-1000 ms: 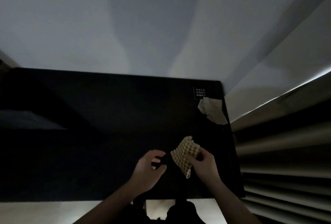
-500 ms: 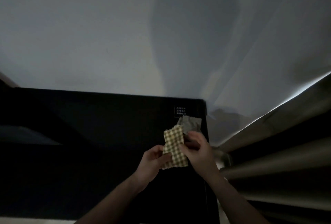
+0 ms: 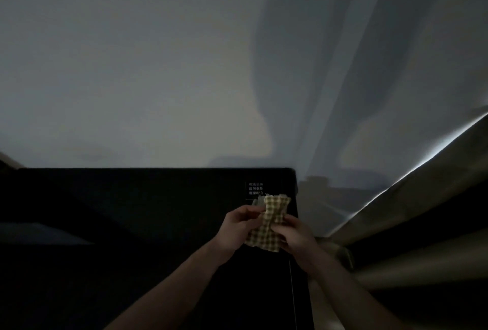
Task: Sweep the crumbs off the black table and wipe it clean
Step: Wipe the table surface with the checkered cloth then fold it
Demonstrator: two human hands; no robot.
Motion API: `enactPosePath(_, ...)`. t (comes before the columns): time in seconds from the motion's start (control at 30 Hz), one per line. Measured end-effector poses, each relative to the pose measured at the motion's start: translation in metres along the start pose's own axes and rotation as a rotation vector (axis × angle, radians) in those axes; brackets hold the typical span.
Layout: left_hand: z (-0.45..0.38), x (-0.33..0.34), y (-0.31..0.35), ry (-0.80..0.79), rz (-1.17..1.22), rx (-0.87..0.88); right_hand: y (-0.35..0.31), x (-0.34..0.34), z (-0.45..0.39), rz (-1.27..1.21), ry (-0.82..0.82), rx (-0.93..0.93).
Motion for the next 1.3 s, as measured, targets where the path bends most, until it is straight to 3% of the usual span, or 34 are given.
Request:
enactPosePath(0.13, -0.035, 0.009, 0.009, -0.005, 0.129, -0.023, -0.017, 0.002, -0.023, -0.067, -0.077, 0.024)
enactPosePath(0.27, -0.076, 0.004, 0.009, 0.065, 0.11, -0.064, -0.026, -0.007, -0.059, -0.054, -0.13, 0.075)
enactPosePath(0.4, -0.11, -0.011, -0.002, 0.203, -0.082, -0.103, -0.034, -0.02, -0.094, 0.05, -0.017, 0.038)
enactPosePath(0.57, -0.141, -0.016, -0.023, 0.214, -0.186, -0.226, -0.029, -0.024, -0.138, 0.152, 0.023, 0.095)
enactPosePath(0.9, -0.219, -0.033, 0.002, 0.291, -0.586, -0.138, -0.083, -0.023, -0.204, 0.512, 0.119, -0.078)
enactPosePath(1.0, -0.227, -0.033, 0.009, 0.25, -0.881, -0.097, -0.088, -0.035, -0.214, 0.742, 0.197, -0.14)
enactPosePath(1.17, -0.222, -0.008, 0.002, 0.018, -1.327, 0.184, -0.072, -0.047, -0.207, 1.002, 0.187, -0.213)
enactPosePath(1.3, -0.216, 0.005, -0.017, -0.108, -1.517, 0.162, -0.053, -0.042, -0.199, 1.216, 0.117, -0.342)
Point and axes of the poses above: each hand's wrist, its own z-axis away from the middle knuckle, its own x-axis out of the palm, y = z × x, the point moved 6 cm from there along -z, towards the middle knuckle, and after that the axes turned 2 degrees about -y, right-handed, at the moved point
